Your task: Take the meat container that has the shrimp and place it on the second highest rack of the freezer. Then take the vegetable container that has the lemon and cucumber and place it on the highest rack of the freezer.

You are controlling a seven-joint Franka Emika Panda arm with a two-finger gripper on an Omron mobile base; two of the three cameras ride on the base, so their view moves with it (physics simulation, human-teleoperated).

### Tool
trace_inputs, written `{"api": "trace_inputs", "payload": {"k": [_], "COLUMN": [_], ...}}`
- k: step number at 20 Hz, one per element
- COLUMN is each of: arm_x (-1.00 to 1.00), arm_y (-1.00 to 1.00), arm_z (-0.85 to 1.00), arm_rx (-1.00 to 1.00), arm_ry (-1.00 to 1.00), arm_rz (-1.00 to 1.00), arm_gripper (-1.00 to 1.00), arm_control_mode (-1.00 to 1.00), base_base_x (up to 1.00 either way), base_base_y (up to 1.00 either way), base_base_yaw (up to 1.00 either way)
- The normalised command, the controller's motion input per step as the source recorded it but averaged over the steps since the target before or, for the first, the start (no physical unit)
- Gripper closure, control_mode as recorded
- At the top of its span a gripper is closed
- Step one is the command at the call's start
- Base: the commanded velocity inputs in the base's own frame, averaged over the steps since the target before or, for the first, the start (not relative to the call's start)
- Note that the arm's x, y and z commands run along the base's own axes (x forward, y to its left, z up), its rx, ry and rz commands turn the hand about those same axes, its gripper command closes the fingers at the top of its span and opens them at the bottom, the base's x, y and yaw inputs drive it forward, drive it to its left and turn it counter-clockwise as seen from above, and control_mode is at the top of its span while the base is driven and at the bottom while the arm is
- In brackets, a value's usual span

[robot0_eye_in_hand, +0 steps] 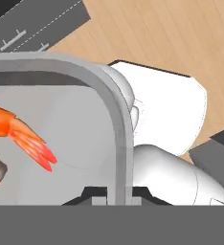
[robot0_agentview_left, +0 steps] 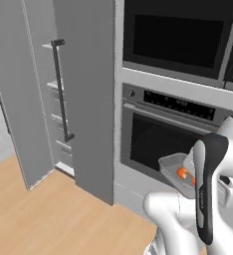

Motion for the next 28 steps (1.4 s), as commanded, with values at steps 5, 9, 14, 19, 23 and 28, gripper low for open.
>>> {"api": "trace_inputs", "payload": {"k": [5,9,14,19,23,28], "arm_x": [0.0,0.0,0.0,0.0,0.0,0.0], "arm_y": [0.0,0.0,0.0,0.0,0.0,0.0], "arm_z": [0.0,0.0,0.0,0.0,0.0,0.0], "arm_rx": [0.0,0.0,0.0,0.0,0.0,0.0], "arm_ry": [0.0,0.0,0.0,0.0,0.0,0.0], "arm_rz": [0.0,0.0,0.0,0.0,0.0,0.0], "arm_gripper": [1.0,1.0,1.0,1.0,1.0,1.0], "arm_control_mode": [1.0,1.0,1.0,1.0,1.0,1.0], "base_base_x": [1.0,1.0,1.0,0.51,0.15,0.18], "base_base_y": [1.0,1.0,1.0,0.95,1.0,0.99], "base_base_yaw": [0.04,0.0,-0.05,-0.3,-0.48,-0.5]}}
